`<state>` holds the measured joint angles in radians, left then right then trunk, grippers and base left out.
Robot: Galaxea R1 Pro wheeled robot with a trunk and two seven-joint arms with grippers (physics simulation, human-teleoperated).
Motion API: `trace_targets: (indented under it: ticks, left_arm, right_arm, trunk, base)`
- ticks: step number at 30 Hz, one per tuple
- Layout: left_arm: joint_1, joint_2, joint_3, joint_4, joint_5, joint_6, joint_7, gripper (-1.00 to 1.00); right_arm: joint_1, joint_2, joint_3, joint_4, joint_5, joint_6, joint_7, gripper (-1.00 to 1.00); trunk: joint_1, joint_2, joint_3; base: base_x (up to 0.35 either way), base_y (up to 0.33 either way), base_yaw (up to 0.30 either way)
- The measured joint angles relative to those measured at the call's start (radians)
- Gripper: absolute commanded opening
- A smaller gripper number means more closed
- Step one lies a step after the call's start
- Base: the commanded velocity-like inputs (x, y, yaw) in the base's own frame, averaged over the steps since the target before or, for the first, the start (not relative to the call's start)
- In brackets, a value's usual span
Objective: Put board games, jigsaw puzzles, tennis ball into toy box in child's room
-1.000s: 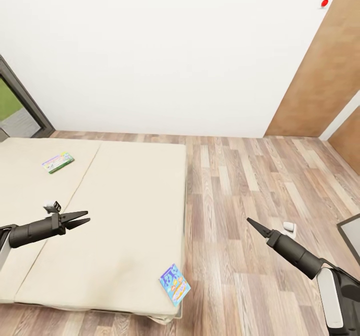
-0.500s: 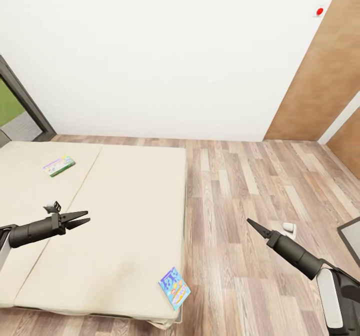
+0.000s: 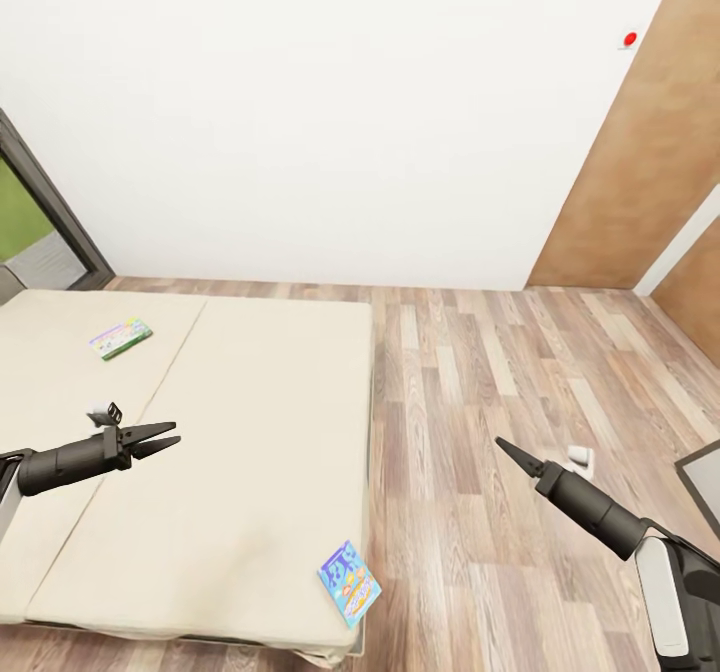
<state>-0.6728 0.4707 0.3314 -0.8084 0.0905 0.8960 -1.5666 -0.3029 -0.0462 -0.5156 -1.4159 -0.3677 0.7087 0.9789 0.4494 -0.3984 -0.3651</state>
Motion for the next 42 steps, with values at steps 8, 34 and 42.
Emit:
trace_targets:
  ticks: [8, 34, 42]
  left_arm:
    - [0.0, 0.0, -0.001, 0.0, 0.0, 0.0, 0.0, 1.0]
    - [0.0, 0.0, 0.0, 0.0, 0.0, 0.0, 0.0, 1.0]
    - [0.0, 0.0, -0.003, 0.0, 0.0, 0.0, 0.0, 1.0]
  right_arm:
    - [0.0, 0.0, 0.0, 0.0, -0.003, 0.0, 0.0, 1.0]
    - [0.0, -0.002, -0.022, 0.001, -0.003, 0.0, 0.003, 1.0]
    - [0.0, -0.002, -0.022, 0.001, -0.002, 0.0, 0.0, 1.0]
  trunk:
    - [0.0, 0.0, 0.013]
    - [0.0, 0.0, 0.056]
    - [0.0, 0.0, 0.069]
  base:
    - [0.0, 0.0, 0.0]
    - [0.0, 0.0, 0.0]
    - [0.0, 0.0, 0.0]
